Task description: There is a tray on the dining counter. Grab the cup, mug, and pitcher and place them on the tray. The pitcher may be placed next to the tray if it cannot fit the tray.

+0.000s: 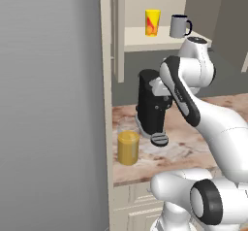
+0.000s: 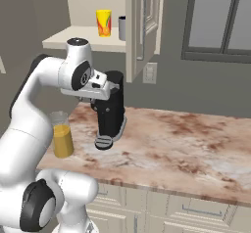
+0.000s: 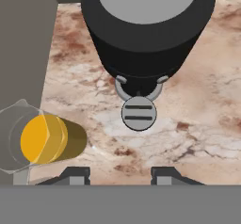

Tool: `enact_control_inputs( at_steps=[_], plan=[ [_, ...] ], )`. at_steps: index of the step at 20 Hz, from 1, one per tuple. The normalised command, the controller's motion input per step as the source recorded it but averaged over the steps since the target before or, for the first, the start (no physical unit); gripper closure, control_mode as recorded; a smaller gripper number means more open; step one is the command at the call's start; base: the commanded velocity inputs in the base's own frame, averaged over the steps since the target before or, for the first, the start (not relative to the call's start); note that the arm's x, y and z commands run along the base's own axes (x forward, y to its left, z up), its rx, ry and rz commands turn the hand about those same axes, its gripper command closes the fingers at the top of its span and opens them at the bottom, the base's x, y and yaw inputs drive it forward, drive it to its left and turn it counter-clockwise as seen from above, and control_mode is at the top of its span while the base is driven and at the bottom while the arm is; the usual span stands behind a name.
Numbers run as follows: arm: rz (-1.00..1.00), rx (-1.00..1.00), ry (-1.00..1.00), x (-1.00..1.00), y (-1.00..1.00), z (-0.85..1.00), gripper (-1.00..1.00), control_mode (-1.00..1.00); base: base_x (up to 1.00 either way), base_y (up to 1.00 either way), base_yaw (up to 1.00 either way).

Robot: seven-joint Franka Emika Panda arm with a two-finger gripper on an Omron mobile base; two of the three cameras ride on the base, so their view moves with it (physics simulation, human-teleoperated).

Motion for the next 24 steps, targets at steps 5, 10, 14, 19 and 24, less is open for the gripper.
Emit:
enact_control_inputs(
  at_steps=[5,10,14,19,24],
  plan=[
    [-0.02,0.00,0.00,-0.07,0.00,0.00,-1.00,-1.00,0.00,0.00,0.00],
    [-0.11,0.01,0.01,-0.14,0.00,0.00,-1.00,-1.00,0.00,0.00,0.00],
    [-0.26,0.02,0.00,-0.28,0.00,0.00,-1.00,-1.00,0.00,0.00,0.00],
    [-0.25,0.05,-0.05,-0.31,0.00,0.02,-1.00,-1.00,0.00,0.00,0.00],
    [-0.25,0.09,-0.09,-0.19,0.00,0.02,-1.00,-1.00,0.00,0.00,0.00]
  ],
)
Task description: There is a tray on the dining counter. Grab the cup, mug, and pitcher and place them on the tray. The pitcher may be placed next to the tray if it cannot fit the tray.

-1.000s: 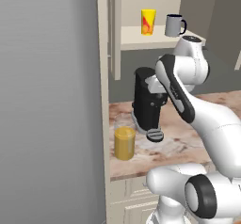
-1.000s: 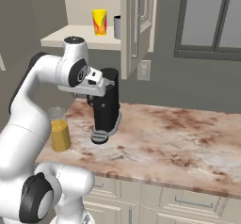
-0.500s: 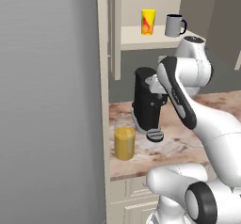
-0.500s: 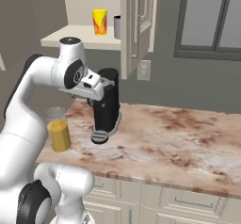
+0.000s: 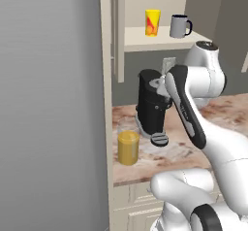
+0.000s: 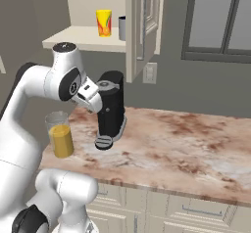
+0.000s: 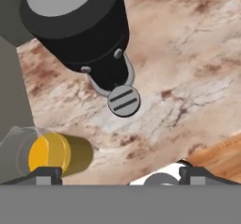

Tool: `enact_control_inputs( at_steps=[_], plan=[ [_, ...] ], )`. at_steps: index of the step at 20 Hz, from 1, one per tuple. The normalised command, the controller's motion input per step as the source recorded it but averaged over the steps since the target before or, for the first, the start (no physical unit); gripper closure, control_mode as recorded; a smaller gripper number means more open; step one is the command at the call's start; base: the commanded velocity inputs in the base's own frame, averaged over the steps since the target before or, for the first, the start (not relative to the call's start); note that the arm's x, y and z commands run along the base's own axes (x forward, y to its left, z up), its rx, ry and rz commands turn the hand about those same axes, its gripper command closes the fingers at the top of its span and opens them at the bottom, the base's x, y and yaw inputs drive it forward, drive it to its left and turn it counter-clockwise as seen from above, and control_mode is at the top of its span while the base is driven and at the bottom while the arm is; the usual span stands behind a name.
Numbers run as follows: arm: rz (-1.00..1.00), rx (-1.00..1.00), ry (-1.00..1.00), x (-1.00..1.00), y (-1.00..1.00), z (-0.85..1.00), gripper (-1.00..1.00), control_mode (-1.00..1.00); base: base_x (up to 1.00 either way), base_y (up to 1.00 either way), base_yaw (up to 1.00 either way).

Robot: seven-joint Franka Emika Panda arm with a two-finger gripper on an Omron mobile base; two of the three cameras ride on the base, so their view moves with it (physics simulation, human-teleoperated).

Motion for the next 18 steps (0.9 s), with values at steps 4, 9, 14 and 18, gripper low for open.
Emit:
enact_control_inputs(
  at_steps=[4,9,14,18],
  plan=[
    [-0.25,0.16,-0.08,-0.02,0.00,0.06,-1.00,-1.00,0.00,0.00,0.00],
    [-0.24,0.16,-0.14,0.00,0.00,0.09,-1.00,-1.00,0.00,0.00,0.00],
    [-0.23,0.11,-0.15,0.02,0.00,0.28,-1.00,-1.00,0.00,0.00,0.00],
    [-0.14,0.09,-0.15,0.00,0.00,0.25,-1.00,-1.00,0.00,0.00,0.00]
  ],
)
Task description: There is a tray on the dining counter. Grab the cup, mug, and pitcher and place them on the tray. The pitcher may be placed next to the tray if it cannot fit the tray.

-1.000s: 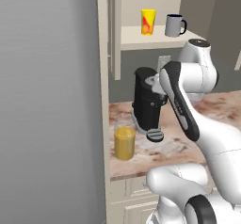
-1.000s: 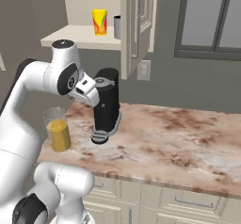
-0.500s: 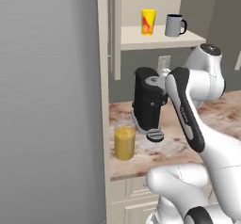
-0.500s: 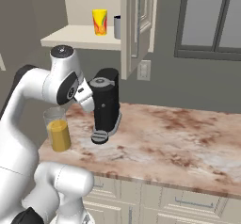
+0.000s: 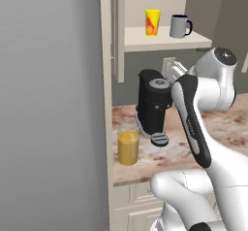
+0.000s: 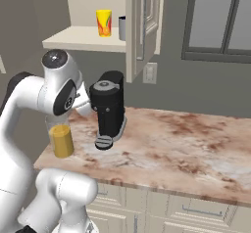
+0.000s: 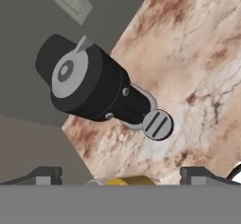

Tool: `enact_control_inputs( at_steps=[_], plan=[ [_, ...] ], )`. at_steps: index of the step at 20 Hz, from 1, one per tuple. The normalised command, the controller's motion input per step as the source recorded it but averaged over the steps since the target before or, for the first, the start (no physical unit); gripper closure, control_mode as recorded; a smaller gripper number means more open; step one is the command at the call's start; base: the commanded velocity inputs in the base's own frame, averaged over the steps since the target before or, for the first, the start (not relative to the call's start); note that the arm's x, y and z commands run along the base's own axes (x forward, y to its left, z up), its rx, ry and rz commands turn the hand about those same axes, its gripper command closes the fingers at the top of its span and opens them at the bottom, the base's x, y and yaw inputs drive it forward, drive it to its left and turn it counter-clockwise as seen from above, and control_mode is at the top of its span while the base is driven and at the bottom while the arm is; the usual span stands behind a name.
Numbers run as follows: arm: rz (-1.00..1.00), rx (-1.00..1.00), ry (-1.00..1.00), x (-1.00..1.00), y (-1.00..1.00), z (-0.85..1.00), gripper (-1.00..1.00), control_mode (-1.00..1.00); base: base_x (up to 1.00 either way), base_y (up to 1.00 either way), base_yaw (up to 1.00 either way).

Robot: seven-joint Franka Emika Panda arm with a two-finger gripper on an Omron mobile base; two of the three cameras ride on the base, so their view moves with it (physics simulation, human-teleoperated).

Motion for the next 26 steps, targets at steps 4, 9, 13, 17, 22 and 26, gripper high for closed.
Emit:
enact_control_inputs(
  at_steps=[4,9,13,17,22,26],
  plan=[
    [-0.03,0.08,-0.16,0.00,0.00,0.30,-1.00,-1.00,0.00,0.00,0.00],
    [0.00,0.15,-0.12,0.00,-0.09,0.44,-1.00,-1.00,0.00,0.00,0.00],
    [0.00,0.15,-0.10,0.00,-0.07,0.49,-1.00,-1.00,0.00,0.00,0.00],
    [0.00,0.10,-0.12,0.00,0.00,0.43,-1.00,-1.00,0.00,0.00,0.00],
    [-0.01,0.10,-0.14,0.00,0.00,0.37,-1.00,-1.00,0.00,0.00,0.00],
    [-0.03,0.09,-0.16,0.00,0.00,0.34,-1.00,-1.00,0.00,0.00,0.00]
  ],
)
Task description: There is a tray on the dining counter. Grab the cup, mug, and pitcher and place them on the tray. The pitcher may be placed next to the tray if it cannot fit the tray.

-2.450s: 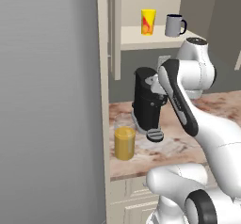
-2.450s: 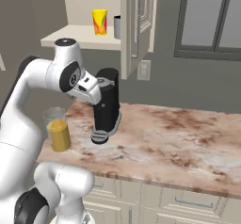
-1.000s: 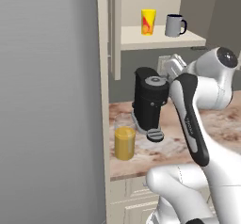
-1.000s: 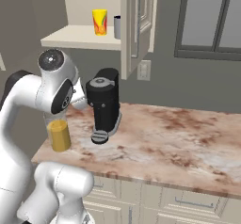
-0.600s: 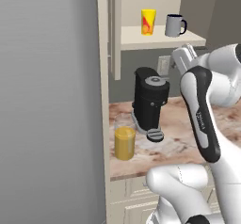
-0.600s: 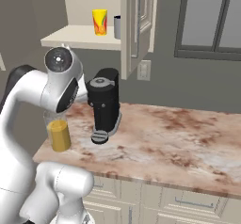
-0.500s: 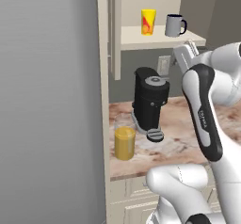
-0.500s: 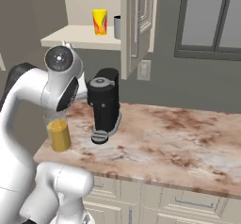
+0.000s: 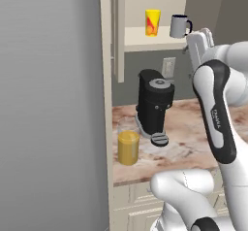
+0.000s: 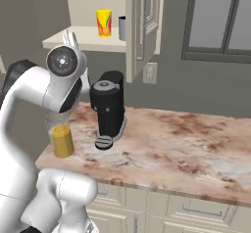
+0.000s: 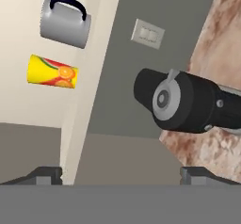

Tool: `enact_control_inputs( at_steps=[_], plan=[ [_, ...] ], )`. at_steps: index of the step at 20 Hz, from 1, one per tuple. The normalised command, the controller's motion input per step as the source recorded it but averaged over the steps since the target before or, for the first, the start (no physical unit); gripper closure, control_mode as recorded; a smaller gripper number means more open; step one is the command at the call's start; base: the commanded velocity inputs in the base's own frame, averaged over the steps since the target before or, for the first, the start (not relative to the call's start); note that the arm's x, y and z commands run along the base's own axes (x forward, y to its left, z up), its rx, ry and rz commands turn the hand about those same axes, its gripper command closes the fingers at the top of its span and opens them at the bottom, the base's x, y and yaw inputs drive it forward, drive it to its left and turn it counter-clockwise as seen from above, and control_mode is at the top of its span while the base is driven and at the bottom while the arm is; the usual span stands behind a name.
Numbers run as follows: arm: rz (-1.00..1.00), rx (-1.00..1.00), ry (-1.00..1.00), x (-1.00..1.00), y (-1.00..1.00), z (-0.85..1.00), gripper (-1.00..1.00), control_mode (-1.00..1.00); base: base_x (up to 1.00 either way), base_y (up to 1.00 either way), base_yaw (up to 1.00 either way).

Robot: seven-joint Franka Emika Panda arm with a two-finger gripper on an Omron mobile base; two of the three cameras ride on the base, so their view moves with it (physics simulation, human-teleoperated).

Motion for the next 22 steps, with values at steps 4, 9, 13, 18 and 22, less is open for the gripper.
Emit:
enact_control_inputs(
  at_steps=[4,9,13,18,22],
  plan=[
    [-0.02,0.05,-0.12,0.00,0.00,0.35,-1.00,-1.00,0.00,0.00,0.00],
    [0.00,0.05,-0.06,0.04,0.00,0.27,-1.00,-1.00,0.00,0.00,0.00],
    [0.00,0.02,-0.02,0.31,0.00,0.27,-1.00,-1.00,0.00,0.00,0.00],
    [0.00,0.02,0.00,0.30,0.00,0.24,-1.00,-1.00,0.00,0.00,0.00],
    [0.00,0.02,0.00,0.49,0.00,0.08,-1.00,-1.00,0.00,0.00,0.00]
  ],
)
